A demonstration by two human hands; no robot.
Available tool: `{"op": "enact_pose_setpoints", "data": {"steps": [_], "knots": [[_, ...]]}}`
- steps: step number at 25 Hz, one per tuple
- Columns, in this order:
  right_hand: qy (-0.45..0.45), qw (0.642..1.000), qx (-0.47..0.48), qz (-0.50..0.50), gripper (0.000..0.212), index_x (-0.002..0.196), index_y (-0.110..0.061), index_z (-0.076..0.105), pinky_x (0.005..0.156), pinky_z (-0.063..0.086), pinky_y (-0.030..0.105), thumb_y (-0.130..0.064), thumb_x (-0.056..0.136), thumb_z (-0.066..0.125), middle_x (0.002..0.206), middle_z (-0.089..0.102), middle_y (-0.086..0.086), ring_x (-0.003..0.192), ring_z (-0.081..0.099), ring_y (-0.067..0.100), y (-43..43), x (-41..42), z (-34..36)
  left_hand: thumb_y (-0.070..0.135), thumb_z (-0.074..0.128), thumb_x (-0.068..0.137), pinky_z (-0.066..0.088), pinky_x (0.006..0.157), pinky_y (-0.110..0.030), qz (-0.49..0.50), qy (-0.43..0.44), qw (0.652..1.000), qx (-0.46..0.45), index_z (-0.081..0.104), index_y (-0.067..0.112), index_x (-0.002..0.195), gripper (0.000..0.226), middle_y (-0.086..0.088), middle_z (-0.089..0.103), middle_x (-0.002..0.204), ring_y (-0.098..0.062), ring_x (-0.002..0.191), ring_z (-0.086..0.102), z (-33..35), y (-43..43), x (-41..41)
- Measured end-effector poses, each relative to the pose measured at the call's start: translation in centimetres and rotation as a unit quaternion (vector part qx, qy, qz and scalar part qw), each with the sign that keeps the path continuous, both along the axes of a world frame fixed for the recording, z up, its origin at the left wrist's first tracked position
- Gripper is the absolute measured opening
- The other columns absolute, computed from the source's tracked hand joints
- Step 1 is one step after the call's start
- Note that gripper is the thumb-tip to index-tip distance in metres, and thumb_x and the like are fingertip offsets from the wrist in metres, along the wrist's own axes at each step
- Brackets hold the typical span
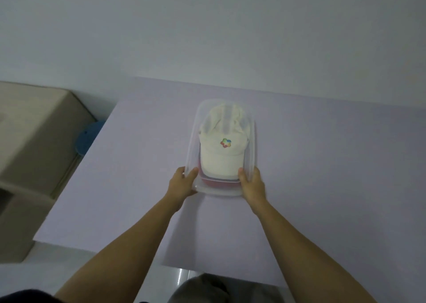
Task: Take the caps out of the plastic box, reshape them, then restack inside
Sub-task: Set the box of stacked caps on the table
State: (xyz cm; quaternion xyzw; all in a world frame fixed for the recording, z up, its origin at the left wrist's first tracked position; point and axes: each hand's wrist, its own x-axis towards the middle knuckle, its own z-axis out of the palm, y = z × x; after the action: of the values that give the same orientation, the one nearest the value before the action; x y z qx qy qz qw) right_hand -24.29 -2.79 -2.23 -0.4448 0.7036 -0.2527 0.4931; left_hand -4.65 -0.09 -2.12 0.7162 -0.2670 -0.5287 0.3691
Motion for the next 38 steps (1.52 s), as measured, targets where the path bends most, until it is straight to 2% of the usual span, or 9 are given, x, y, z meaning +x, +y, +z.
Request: {"op": "enact_pose_setpoints", "data": {"steps": [5, 11, 14, 18, 20, 26, 28, 30, 38], "knots": [[0.02, 0.998, -0.014, -0.061, 0.068, 0.148, -0.013, 0.021, 0.111, 0.031, 0.039, -0.045, 0.094, 0.047, 0.15, 0.036, 0.013, 0.135, 0.037, 0.03, 1.2, -8.9, 0.6, 0.042, 0.054, 0.092, 0.058, 0.073, -0.035, -0.067, -0.004, 0.998, -0.001, 0.04, 0.01, 0.133, 0.054, -0.009, 0.052, 0.121, -0.028, 0.104, 0.058, 0.5, -0.7, -8.8], [0.031, 0.997, -0.003, -0.077, 0.081, 0.144, -0.015, 0.032, 0.108, 0.037, 0.042, -0.063, 0.081, 0.047, 0.143, 0.046, 0.012, 0.129, 0.045, 0.029, 3.2, -15.8, 0.5, 0.039, 0.055, 0.091, 0.059, 0.075, -0.039, -0.07, 0.003, 0.997, 0.016, 0.042, 0.009, 0.13, 0.051, -0.01, 0.054, 0.117, -0.029, 0.102, 0.06, -0.1, 0.6, -15.8], [0.031, 0.998, 0.007, -0.058, 0.07, 0.146, -0.014, 0.027, 0.109, 0.034, 0.037, -0.051, 0.091, 0.047, 0.146, 0.042, 0.011, 0.133, 0.041, 0.029, 3.1, -17.2, 0.2, 0.038, 0.054, 0.092, 0.058, 0.072, -0.037, -0.056, -0.011, 0.998, 0.023, 0.043, 0.008, 0.129, 0.048, -0.011, 0.055, 0.116, -0.029, 0.099, 0.059, -0.1, 1.5, -17.3], [0.021, 0.999, 0.01, -0.036, 0.068, 0.148, -0.014, 0.022, 0.11, 0.033, 0.04, -0.047, 0.094, 0.044, 0.149, 0.038, 0.012, 0.134, 0.039, 0.03, 3.0, -17.3, -0.5, 0.038, 0.056, 0.091, 0.051, 0.084, -0.036, -0.064, -0.145, 0.987, 0.031, 0.042, 0.005, 0.125, 0.05, -0.014, 0.055, 0.12, -0.029, 0.1, 0.056, 0.0, 1.2, -17.9], [0.028, 0.999, 0.008, -0.035, 0.068, 0.149, -0.012, 0.019, 0.111, 0.032, 0.04, -0.046, 0.095, 0.042, 0.149, 0.036, 0.013, 0.135, 0.038, 0.031, 3.0, -17.1, -0.7, 0.041, 0.06, 0.087, 0.049, 0.08, -0.037, -0.043, -0.197, 0.977, 0.065, 0.042, 0.002, 0.115, 0.051, -0.017, 0.056, 0.114, -0.029, 0.096, 0.056, 0.2, 0.7, -18.2], [0.042, 0.999, 0.004, -0.027, 0.066, 0.148, -0.012, 0.018, 0.11, 0.034, 0.044, -0.046, 0.096, 0.038, 0.148, 0.038, 0.014, 0.133, 0.04, 0.034, 3.0, -17.0, -1.1, 0.054, 0.065, 0.078, 0.05, 0.067, -0.036, -0.012, -0.188, 0.977, 0.1, 0.054, -0.009, 0.109, 0.071, -0.02, 0.062, 0.089, -0.035, 0.088, 0.064, -0.1, 1.0, -18.5], [0.044, 0.999, 0.005, -0.019, 0.067, 0.149, -0.012, 0.017, 0.11, 0.033, 0.044, -0.046, 0.096, 0.038, 0.149, 0.036, 0.014, 0.134, 0.038, 0.033, 2.9, -17.1, -1.3, 0.053, 0.067, 0.078, 0.037, 0.051, -0.026, -0.02, -0.173, 0.979, 0.106, 0.056, -0.004, 0.086, 0.059, -0.008, 0.045, 0.065, -0.023, 0.062, 0.054, 0.0, 0.9, -18.3], [0.04, 0.999, 0.007, -0.016, 0.068, 0.149, -0.013, 0.016, 0.11, 0.033, 0.045, -0.048, 0.095, 0.039, 0.15, 0.036, 0.013, 0.134, 0.038, 0.033, 2.8, -17.3, -1.4, 0.051, 0.067, 0.079, 0.026, 0.045, -0.023, -0.023, -0.173, 0.979, 0.104, 0.038, 0.009, 0.06, 0.055, -0.001, 0.032, 0.055, -0.012, 0.048, 0.033, 0.4, 1.0, -18.3], [0.014, 1.0, 0.007, -0.025, 0.069, 0.149, -0.012, 0.016, 0.11, 0.033, 0.043, -0.047, 0.095, 0.041, 0.149, 0.036, 0.013, 0.134, 0.038, 0.032, 2.8, -17.3, -1.3, 0.05, 0.063, 0.083, 0.028, 0.045, -0.023, -0.029, -0.182, 0.977, 0.108, 0.038, 0.008, 0.066, 0.051, -0.002, 0.037, 0.059, -0.012, 0.05, 0.034, 1.4, 0.9, -18.1]]}}
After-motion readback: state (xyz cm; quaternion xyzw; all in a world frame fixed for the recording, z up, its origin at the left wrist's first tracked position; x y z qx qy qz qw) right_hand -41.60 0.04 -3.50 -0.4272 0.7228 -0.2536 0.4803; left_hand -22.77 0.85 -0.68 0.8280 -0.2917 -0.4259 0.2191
